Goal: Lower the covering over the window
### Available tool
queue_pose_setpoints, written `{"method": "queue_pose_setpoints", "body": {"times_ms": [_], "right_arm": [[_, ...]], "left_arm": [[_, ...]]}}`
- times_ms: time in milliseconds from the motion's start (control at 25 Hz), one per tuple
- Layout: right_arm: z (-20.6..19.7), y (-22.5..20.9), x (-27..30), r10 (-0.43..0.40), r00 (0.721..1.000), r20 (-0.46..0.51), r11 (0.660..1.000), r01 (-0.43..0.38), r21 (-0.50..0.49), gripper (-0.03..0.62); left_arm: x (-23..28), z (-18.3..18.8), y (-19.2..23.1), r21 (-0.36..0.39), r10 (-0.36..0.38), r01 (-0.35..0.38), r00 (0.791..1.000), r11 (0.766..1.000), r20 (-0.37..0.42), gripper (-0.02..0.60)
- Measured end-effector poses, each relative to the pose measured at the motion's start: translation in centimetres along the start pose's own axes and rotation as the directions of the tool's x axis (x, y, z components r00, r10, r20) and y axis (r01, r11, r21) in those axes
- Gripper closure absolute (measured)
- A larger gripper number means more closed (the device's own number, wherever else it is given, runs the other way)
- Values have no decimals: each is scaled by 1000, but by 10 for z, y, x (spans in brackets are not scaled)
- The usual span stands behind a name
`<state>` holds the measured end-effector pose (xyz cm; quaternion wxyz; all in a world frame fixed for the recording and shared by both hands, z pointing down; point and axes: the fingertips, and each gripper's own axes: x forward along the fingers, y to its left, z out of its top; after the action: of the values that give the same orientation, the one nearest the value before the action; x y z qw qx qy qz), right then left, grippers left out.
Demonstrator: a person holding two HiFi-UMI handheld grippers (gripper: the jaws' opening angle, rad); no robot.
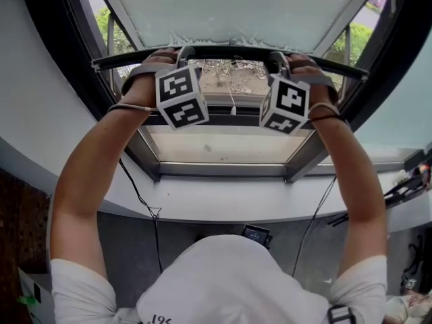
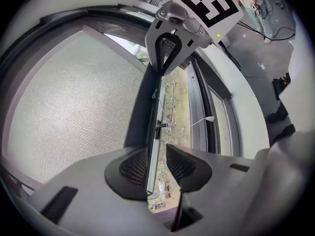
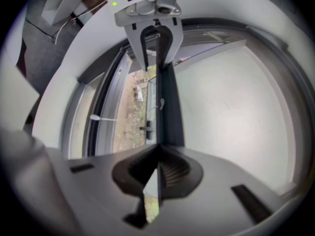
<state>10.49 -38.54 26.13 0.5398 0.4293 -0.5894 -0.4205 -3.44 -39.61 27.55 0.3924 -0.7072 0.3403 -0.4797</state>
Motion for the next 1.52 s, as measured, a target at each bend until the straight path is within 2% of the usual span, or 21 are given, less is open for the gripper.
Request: {"method": "queue_pose_setpoints", "body": {"times_ms": [440,760,1160,1320,1440,1520], "right_arm": [[-1,32,9,30,1000,3,999,-30,26,560],[-4,68,19,79,997,5,996,-79,39,560],[-3,74,19,22,999,38,996,-26,81,559],[-2,73,17,-16,998,60,987,6,161,550],[4,74,9,-51,995,90,966,27,258,509],[16,79,0,-71,988,135,946,24,322,507]], "left_arm": [[12,-8,-28,-48,-38,38,999,998,4,456],[27,-16,-61,-35,-71,70,997,997,-20,456],[30,-18,-65,-18,-78,77,996,997,-43,469],[30,-18,-65,-21,-86,85,995,996,-52,480],[30,-17,-66,-23,-87,86,995,996,-56,480],[30,-17,-65,-22,-87,85,994,996,-60,480]]}}
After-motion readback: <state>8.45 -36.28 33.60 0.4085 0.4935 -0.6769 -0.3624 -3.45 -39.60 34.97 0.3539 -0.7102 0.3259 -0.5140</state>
